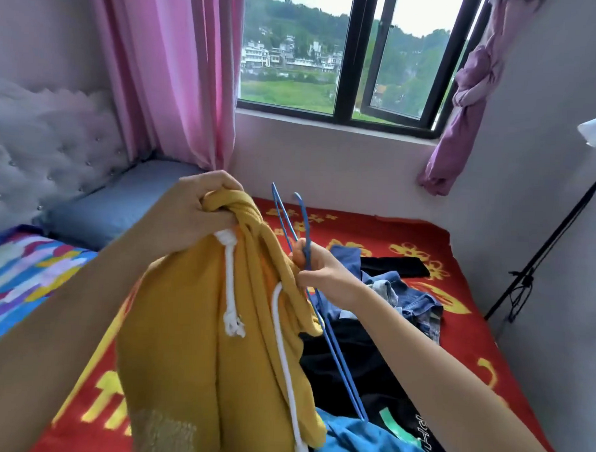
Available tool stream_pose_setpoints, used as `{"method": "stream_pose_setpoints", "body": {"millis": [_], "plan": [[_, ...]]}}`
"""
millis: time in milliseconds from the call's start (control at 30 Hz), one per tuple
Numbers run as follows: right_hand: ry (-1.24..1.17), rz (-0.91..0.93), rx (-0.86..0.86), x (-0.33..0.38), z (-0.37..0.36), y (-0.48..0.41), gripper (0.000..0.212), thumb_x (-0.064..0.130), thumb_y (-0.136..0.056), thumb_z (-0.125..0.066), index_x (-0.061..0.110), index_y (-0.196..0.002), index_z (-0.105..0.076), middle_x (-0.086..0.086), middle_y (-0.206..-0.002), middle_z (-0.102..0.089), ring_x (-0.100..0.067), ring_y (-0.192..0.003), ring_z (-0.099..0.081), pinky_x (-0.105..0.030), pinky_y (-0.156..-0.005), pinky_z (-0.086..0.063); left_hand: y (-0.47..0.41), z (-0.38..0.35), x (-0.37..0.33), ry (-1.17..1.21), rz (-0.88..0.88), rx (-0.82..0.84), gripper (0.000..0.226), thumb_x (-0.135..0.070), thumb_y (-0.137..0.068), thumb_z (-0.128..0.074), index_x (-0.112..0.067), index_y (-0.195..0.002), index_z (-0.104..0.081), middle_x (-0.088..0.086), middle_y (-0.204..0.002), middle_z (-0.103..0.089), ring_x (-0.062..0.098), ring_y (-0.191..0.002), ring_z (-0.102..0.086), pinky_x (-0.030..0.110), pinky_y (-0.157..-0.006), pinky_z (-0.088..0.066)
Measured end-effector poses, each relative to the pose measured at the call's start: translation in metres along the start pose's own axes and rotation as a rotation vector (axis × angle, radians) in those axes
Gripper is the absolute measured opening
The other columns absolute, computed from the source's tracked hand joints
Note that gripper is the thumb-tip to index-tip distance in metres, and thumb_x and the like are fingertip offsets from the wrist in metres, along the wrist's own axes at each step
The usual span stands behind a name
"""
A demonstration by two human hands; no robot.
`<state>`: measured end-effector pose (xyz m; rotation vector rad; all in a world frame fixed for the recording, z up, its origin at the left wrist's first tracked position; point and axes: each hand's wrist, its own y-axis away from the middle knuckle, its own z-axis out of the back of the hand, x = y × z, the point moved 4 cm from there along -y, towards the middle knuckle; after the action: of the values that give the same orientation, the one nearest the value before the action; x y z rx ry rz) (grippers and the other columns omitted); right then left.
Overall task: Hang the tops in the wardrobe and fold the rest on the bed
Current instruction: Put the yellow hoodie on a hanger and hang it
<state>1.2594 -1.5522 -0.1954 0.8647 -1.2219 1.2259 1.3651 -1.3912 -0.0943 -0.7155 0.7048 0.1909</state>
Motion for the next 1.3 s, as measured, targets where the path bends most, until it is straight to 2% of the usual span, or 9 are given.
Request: {"method": "stream_pose_setpoints", "body": {"millis": [167, 300, 533, 667, 767, 900, 1067, 1200, 1300], "plan": [[0.076, -0.105, -0.112, -0.005, 0.044, 0.019, 0.031, -0.002, -0.054, -0.048, 0.017, -0.068, -0.027, 0.003, -0.062, -0.031, -0.006, -0.051, -0.028, -0.018, -0.046, -0.025, 0.039, -0.036, 0.056, -0.304, 0.020, 0.208, 0.024, -0.038, -0.064, -0.059, -0.037, -0.088, -0.054, -0.014, -0.072, -0.057, 0.011, -0.069, -0.058, 0.033, -0.063, -0.049], [0.144, -0.178, -0.130, -0.010, 0.058, 0.029, 0.033, -0.007, -0.047, -0.046, 0.015, -0.064, -0.028, 0.007, -0.052, -0.036, -0.005, -0.044, -0.030, -0.016, -0.042, -0.025, 0.082, -0.098, 0.082, -0.687, 0.136, 0.660, 0.042, -0.049, -0.077, -0.068, -0.021, -0.102, -0.050, -0.012, -0.086, -0.054, 0.015, -0.084, -0.058, 0.029, -0.066, -0.043], [0.157, -0.348, -0.090, -0.051, 0.052, 0.069, 0.036, -0.006, -0.042, -0.043, 0.015, -0.064, -0.025, 0.010, -0.046, -0.037, -0.006, -0.043, -0.027, -0.016, -0.041, -0.024, 0.132, -0.149, 0.095, -0.077, 0.357, 1.042, 0.032, -0.019, -0.094, -0.050, -0.023, -0.125, -0.051, -0.014, -0.114, -0.050, 0.005, -0.107, -0.047, 0.021, -0.094, -0.040], [0.187, -0.389, -0.072, -0.058, 0.053, 0.089, 0.035, -0.006, -0.044, -0.044, 0.016, -0.064, -0.024, 0.004, -0.050, -0.035, -0.006, -0.044, -0.026, -0.015, -0.043, -0.023, 0.131, -0.166, 0.099, -0.137, 0.271, 1.022, 0.017, -0.018, -0.085, -0.068, -0.027, -0.087, -0.054, -0.010, -0.088, -0.051, 0.006, -0.075, -0.047, 0.013, -0.063, -0.038], [0.207, -0.408, -0.060, -0.061, 0.057, 0.102, 0.036, -0.006, -0.046, -0.044, 0.016, -0.065, -0.024, 0.005, -0.051, -0.035, -0.005, -0.045, -0.025, -0.014, -0.044, -0.024, 0.133, -0.179, 0.099, -0.197, 0.159, 0.988, 0.041, -0.029, -0.078, -0.074, -0.027, -0.067, -0.035, -0.006, -0.081, -0.043, 0.009, -0.069, -0.037, 0.020, -0.062, -0.033], [0.332, -0.438, 0.001, -0.065, 0.062, 0.117, 0.031, -0.003, -0.050, -0.046, 0.015, -0.065, -0.025, 0.012, -0.050, -0.036, -0.004, -0.046, -0.026, -0.014, -0.046, -0.025, 0.143, -0.192, 0.093, 0.048, 0.211, 0.995, 0.018, -0.020, -0.082, -0.062, -0.012, -0.072, -0.049, 0.003, -0.080, -0.051, 0.007, -0.068, -0.042, 0.022, -0.062, -0.036], [0.530, -0.439, 0.062, -0.076, 0.065, 0.129, 0.024, 0.005, -0.056, -0.049, 0.015, -0.064, -0.029, 0.004, -0.060, -0.034, -0.008, -0.054, -0.028, -0.021, -0.052, -0.024, 0.139, -0.200, 0.097, -0.352, 0.124, 1.123, 0.027, -0.035, -0.094, -0.053, -0.013, -0.086, -0.041, -0.002, -0.071, -0.042, 0.013, -0.059, -0.037, 0.026, -0.054, -0.028], [0.562, -0.448, -0.007, -0.083, 0.072, 0.135, 0.024, 0.011, -0.057, -0.051, 0.014, -0.065, -0.028, 0.002, -0.065, -0.032, -0.010, -0.058, -0.027, -0.028, -0.057, -0.024, 0.108, -0.173, 0.092, -0.616, -0.111, 0.818, 0.034, -0.044, -0.089, -0.058, -0.018, -0.088, -0.037, -0.006, -0.064, -0.037, 0.013, -0.058, -0.040, 0.020, -0.046, -0.022], [0.473, -0.471, -0.071, -0.082, 0.077, 0.138, 0.023, 0.008, -0.058, -0.049, 0.013, -0.068, -0.029, 0.000, -0.067, -0.033, -0.006, -0.055, -0.029, -0.020, -0.054, -0.025, 0.095, -0.157, 0.079, -0.689, -0.378, 0.518, 0.050, -0.047, -0.057, -0.084, -0.018, -0.078, -0.048, -0.010, -0.045, -0.032, 0.010, -0.036, -0.034, 0.008, -0.042, -0.005]]}}
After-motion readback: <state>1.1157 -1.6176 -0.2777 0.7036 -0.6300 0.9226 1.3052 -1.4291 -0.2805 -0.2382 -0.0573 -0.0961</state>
